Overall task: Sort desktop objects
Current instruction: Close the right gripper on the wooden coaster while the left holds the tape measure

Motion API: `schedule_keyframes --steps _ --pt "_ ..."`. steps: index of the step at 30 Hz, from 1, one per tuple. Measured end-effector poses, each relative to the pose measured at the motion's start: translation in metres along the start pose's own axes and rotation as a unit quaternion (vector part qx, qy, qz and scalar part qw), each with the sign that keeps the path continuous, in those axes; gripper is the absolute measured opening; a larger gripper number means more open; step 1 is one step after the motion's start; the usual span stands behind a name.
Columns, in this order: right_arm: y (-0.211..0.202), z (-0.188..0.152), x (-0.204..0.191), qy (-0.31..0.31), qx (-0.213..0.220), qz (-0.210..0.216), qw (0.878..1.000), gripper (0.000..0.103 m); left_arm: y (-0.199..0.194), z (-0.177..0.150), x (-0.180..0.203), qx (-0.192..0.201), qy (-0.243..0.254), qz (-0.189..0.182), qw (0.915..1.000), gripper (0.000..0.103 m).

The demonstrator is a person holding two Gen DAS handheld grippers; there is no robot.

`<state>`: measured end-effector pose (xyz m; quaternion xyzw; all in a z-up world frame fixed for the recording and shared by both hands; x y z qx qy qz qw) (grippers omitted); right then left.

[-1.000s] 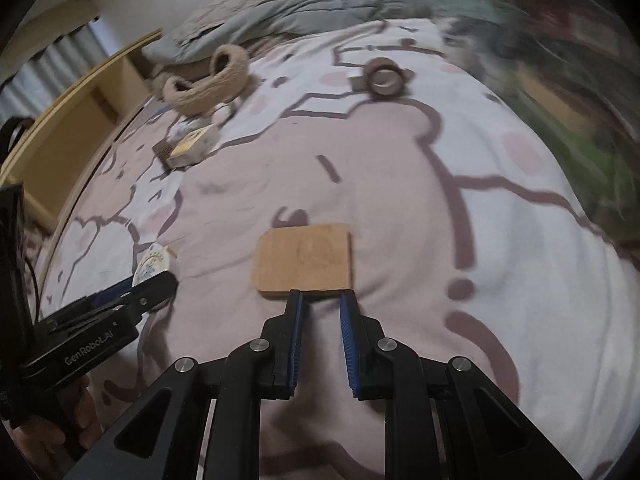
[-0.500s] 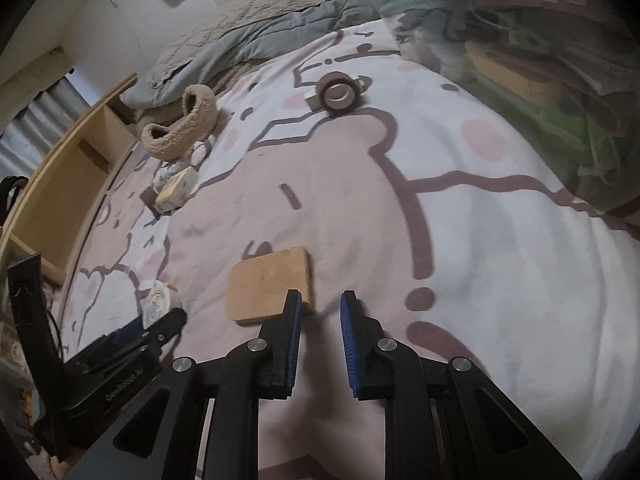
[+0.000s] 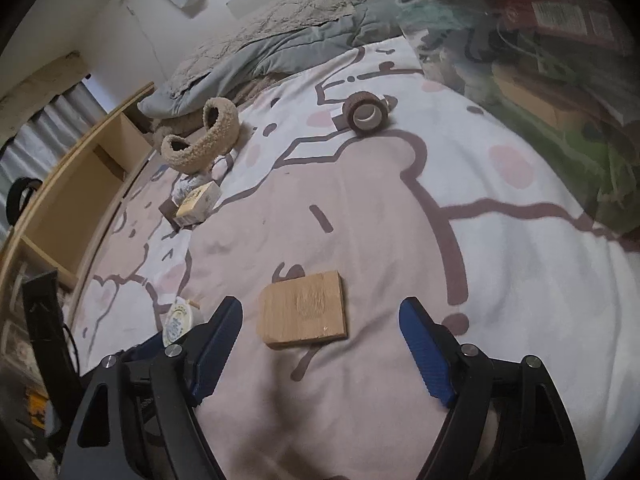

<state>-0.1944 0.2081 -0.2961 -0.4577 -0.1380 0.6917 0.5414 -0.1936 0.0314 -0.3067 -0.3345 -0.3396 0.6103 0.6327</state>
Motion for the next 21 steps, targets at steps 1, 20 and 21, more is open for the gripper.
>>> schedule_keyframes --steps 1,20,21 --pt "0.002 0.0 0.0 -0.004 -0.003 -0.001 1.0 0.081 0.0 0.0 0.0 -0.001 -0.002 -0.003 1.0 0.054" --pt "0.026 -0.007 -0.011 -0.074 -0.023 -0.025 0.997 0.065 -0.007 -0.001 -0.001 -0.016 -0.033 -0.045 0.9983 0.071" --pt "0.026 -0.008 -0.01 -0.077 -0.023 -0.029 0.996 0.065 -0.007 -0.001 -0.002 -0.017 -0.035 -0.046 0.9982 0.071"
Point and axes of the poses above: each gripper's, at about its wrist camera, not at the fingertips, and y roughly the way its jaws point, x to its right, z to its top, the point moved 9 cm from there along y, roughly the way its jaws point, and after that the axes turned 4 degrees about z, right-handed, at the moved point
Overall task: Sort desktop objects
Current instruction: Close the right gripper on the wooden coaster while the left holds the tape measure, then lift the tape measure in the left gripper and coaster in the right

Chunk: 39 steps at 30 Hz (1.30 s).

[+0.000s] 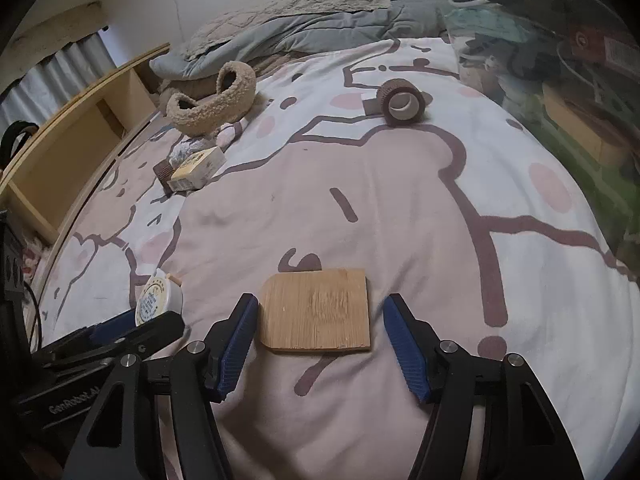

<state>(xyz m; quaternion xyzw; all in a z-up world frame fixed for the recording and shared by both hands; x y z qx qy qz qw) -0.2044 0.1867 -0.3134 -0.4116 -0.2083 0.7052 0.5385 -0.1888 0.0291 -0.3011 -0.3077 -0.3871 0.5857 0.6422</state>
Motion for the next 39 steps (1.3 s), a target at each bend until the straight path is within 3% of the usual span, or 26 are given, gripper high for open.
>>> schedule_keyframes --steps 6,11,22,28,34,39 --pt "0.004 -0.005 -0.01 -0.052 -0.007 -0.035 0.998 0.065 0.0 0.0 0.001 0.0 0.01 0.008 0.9999 0.071" --pt "0.002 -0.005 -0.006 -0.041 -0.012 -0.039 0.998 0.056 0.0 0.002 -0.003 0.002 -0.005 0.004 1.0 0.071" --pt "0.003 -0.006 -0.008 -0.052 -0.017 -0.049 0.997 0.056 0.001 0.003 -0.008 -0.001 -0.032 0.006 0.9995 0.07" --pt "0.005 -0.007 -0.007 -0.051 -0.018 -0.056 0.997 0.056 0.001 0.001 -0.01 0.009 -0.047 0.031 0.9984 0.063" --pt "0.006 -0.008 -0.006 -0.042 -0.02 -0.054 0.997 0.056 0.004 -0.001 -0.002 0.023 -0.003 0.072 0.9971 0.06" --pt "0.005 -0.008 -0.006 -0.041 -0.019 -0.053 0.998 0.056 0.006 0.001 -0.002 0.03 0.001 0.079 0.9964 0.057"
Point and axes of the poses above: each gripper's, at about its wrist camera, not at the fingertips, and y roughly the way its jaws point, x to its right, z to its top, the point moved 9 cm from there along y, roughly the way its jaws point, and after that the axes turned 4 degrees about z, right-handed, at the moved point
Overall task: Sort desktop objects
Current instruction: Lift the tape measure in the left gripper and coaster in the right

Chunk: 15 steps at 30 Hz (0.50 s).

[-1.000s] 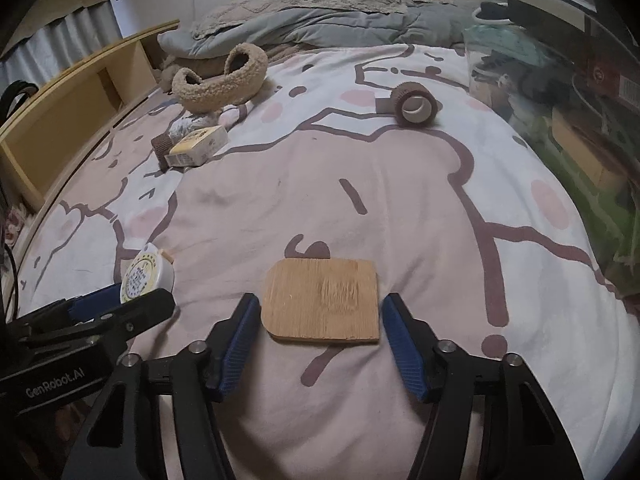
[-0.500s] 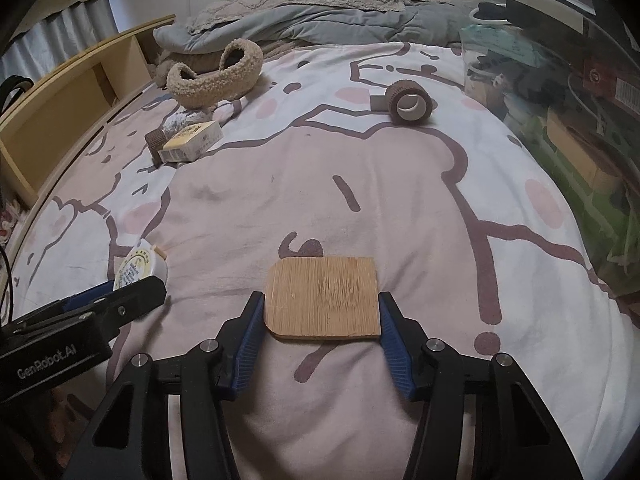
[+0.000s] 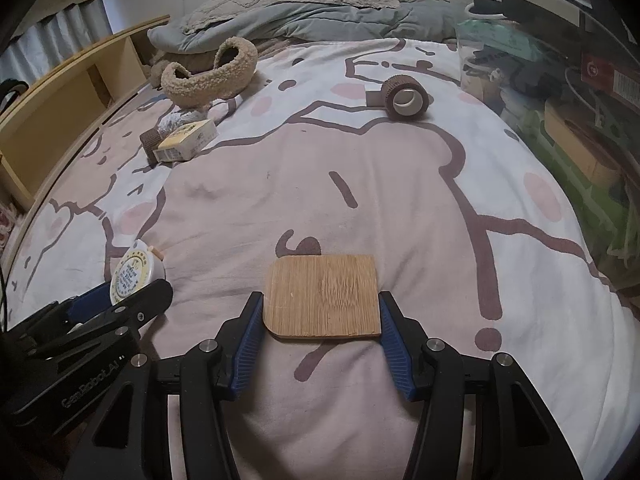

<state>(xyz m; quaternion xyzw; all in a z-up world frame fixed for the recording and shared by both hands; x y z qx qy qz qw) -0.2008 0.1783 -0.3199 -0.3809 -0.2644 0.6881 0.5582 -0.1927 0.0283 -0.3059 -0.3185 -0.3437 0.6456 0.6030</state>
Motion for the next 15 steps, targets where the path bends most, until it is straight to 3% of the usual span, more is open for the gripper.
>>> schedule_keyframes --steps 2,9,15 --pt "-0.0007 0.0004 0.0007 0.004 0.0 0.004 1.0 0.056 -0.0002 0.0009 0.0 0.003 0.0 -0.001 1.0 0.053" --pt "-0.001 0.0 -0.0002 0.003 0.0 0.004 1.0 0.056 -0.0013 0.0032 -0.0007 -0.001 -0.005 -0.012 0.9999 0.053" --pt "-0.0013 0.0001 -0.0017 -0.008 0.0 -0.002 1.0 0.056 -0.0005 0.0045 -0.0047 0.004 0.001 0.004 1.0 0.053"
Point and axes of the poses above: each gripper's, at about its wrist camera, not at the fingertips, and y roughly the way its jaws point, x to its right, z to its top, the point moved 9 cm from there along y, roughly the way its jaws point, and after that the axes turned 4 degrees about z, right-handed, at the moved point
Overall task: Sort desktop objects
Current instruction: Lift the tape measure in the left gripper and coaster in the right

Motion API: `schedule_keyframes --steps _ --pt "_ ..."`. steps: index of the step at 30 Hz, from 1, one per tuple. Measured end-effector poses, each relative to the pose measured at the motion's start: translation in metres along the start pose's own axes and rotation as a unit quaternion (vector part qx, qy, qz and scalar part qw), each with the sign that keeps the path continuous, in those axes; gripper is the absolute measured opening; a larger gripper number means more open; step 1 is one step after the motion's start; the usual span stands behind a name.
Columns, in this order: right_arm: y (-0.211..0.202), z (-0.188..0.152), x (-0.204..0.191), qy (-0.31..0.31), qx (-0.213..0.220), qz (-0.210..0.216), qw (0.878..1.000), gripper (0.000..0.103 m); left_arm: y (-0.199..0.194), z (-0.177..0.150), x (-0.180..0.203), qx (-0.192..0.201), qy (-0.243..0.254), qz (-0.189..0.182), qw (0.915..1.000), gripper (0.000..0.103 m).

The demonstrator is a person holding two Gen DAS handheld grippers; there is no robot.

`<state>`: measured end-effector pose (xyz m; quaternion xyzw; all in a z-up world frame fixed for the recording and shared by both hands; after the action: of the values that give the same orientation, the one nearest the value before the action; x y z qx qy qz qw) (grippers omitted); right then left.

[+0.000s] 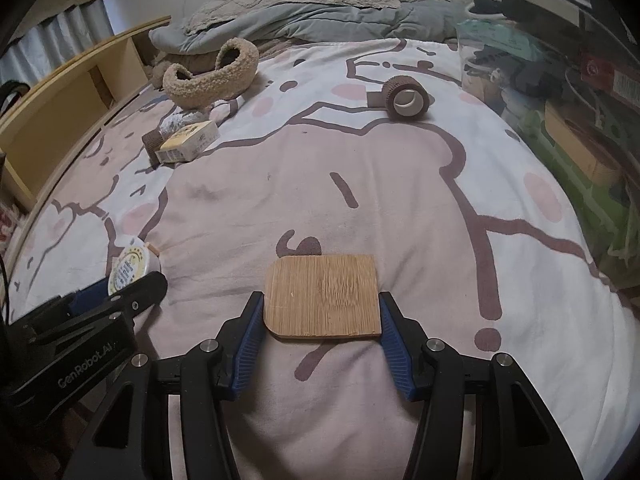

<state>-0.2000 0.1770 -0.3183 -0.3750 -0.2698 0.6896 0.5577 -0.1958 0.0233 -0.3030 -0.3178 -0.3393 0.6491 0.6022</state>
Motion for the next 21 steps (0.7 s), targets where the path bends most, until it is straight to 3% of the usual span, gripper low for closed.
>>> schedule_keyframes --steps 17,21 --pt "-0.004 0.0 -0.004 0.005 -0.005 0.021 1.0 0.056 0.002 0.011 -0.046 0.007 -0.035 0.058 0.9977 0.053" --pt "-0.008 0.002 -0.006 0.017 -0.002 0.04 0.999 0.056 -0.003 0.012 -0.047 0.007 -0.05 0.044 0.9978 0.053"
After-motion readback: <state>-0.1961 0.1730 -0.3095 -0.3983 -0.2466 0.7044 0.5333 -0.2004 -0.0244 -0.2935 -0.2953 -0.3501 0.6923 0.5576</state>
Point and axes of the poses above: each gripper's, at about its wrist camera, not at the fingertips, and y roughly the way its jaws point, x to its right, z to its top, the point moved 9 cm from there along y, roughly the way its jaws point, and after that the axes turned 4 degrees about z, right-handed, at the moved point
